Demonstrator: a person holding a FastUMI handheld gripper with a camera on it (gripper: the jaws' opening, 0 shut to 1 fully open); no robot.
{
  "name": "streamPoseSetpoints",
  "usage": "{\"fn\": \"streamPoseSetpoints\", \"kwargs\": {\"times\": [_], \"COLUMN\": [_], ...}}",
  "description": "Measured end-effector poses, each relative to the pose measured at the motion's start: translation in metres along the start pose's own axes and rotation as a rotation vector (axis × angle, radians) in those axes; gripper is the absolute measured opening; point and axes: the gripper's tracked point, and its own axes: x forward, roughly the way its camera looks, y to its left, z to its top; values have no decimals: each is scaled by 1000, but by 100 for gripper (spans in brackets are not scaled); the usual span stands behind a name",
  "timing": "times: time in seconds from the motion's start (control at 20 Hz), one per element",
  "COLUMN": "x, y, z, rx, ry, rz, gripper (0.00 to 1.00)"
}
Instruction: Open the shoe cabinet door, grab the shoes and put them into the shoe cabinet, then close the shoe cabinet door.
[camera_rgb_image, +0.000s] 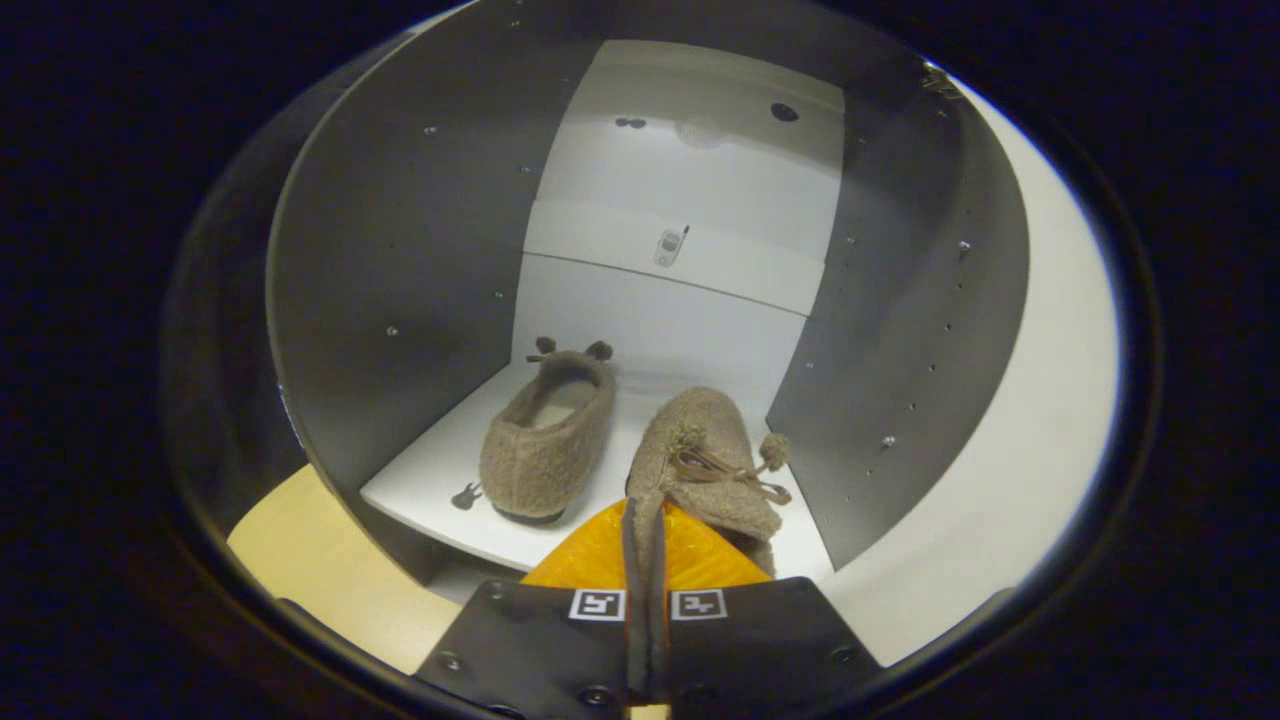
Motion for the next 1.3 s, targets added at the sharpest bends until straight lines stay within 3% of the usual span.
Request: {"fn": "streamPoseSetpoints", "kwargs": {"times": [0.75, 1.3], "x": [92, 114], "y": [-8, -5], "z": [29, 25], "rx": [-95, -11], "ry": [33, 55], "rz": [-4, 4], "gripper": [2, 4]}}
